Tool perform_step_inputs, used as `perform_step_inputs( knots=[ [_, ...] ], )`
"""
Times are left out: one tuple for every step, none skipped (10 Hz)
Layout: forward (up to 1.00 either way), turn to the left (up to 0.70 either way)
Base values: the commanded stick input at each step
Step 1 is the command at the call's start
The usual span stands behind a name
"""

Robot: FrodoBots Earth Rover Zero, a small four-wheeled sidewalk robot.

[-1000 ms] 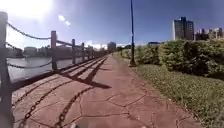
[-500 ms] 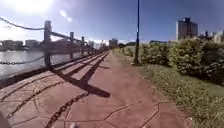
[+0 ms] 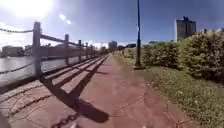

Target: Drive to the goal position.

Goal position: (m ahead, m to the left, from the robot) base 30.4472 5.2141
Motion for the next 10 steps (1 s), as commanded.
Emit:
perform_step_inputs(
  knots=[
    [0.85, 0.0],
    [0.85, 0.0],
    [0.85, 0.0],
    [0.85, 0.0],
    [0.85, 0.0],
    [0.85, 0.0],
    [0.85, 0.0],
    [0.85, 0.0],
    [0.85, 0.0],
    [0.85, 0.0]
  ],
)
